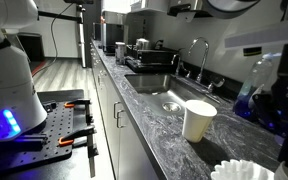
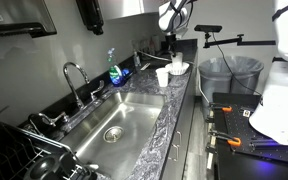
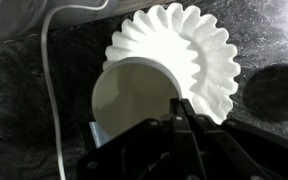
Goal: Remove one white cup from the stack on the right and place it inside the white cup on the left
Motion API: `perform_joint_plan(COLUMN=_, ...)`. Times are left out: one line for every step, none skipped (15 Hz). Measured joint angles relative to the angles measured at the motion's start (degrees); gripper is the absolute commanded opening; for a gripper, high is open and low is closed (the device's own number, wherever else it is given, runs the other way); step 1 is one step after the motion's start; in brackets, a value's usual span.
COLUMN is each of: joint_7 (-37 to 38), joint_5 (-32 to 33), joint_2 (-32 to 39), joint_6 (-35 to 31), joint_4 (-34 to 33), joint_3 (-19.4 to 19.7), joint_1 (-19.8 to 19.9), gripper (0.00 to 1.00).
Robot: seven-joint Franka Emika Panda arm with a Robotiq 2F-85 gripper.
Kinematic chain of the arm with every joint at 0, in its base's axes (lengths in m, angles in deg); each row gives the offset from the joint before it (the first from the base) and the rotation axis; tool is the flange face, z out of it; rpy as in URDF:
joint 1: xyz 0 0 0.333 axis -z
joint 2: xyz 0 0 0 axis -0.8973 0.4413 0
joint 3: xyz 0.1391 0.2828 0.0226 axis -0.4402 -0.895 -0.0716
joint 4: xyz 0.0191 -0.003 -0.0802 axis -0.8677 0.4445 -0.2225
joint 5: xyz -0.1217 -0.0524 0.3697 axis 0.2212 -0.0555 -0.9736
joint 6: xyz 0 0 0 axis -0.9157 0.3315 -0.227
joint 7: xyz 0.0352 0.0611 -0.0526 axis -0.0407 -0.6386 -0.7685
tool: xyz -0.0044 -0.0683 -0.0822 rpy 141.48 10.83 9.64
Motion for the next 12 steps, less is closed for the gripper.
perform_joint_plan(joint_7=0.3, joint_5=0.1, joint_2=-0.3, joint_6=-0.5, joint_4=0.5, joint_3=0.1, joint_1=-0.1, gripper=0.01)
perform_joint_plan(joint_7=0.3, joint_5=0.1, joint_2=-0.6, joint_6=-0.8, joint_4=1.0, joint_3=0.1, joint_1=-0.1, gripper=0.01)
perform_joint_plan(joint_7=0.3, joint_5=0.1, joint_2=-1.0, joint_6=-0.9, joint_4=1.5, joint_3=0.1, joint_1=-0.2, gripper=0.01)
perform_joint_plan(joint_7=0.3, joint_5=0.0, joint_2=-1.4, joint_6=-0.9, joint_4=1.9, joint_3=0.1, joint_1=-0.2, gripper=0.01)
perform_joint_plan(joint_7=0.3, joint_5=-0.1, joint_2=-1.9, joint_6=-1.0, joint_4=2.3, joint_3=0.1, joint_1=-0.2, gripper=0.01)
perform_joint_plan(joint_7=0.3, joint_5=-0.2, joint_2=-2.4, joint_6=-1.0, joint_4=2.6, joint_3=0.1, joint_1=-0.2, gripper=0.01)
perform_joint_plan(joint_7=0.3, joint_5=-0.2, joint_2=-2.9, joint_6=-1.0, joint_4=2.9, joint_3=0.1, joint_1=-0.2, gripper=0.01)
perform_joint_plan(joint_7=0.3, joint_5=-0.2, joint_2=-3.3, joint_6=-1.0, joint_4=3.2, joint_3=0.1, joint_1=-0.2, gripper=0.01)
perform_joint_plan(joint_7=0.3, joint_5=-0.3, joint_2=-3.7, joint_6=-1.0, joint_4=3.5, joint_3=0.1, joint_1=-0.2, gripper=0.01)
perform_joint_plan(joint_7=0.3, joint_5=-0.3, joint_2=-4.0, joint_6=-1.0, joint_4=3.6, joint_3=0.1, joint_1=-0.2, gripper=0.01)
perform_joint_plan(joint_7=0.3, joint_5=-0.3, joint_2=-4.4, joint_6=-1.0, joint_4=3.7, joint_3=0.1, joint_1=-0.2, gripper=0.01)
perform_joint_plan(joint_7=0.3, joint_5=-0.3, joint_2=-4.8, joint_6=-1.1, joint_4=3.7, joint_3=0.1, joint_1=-0.2, gripper=0.01)
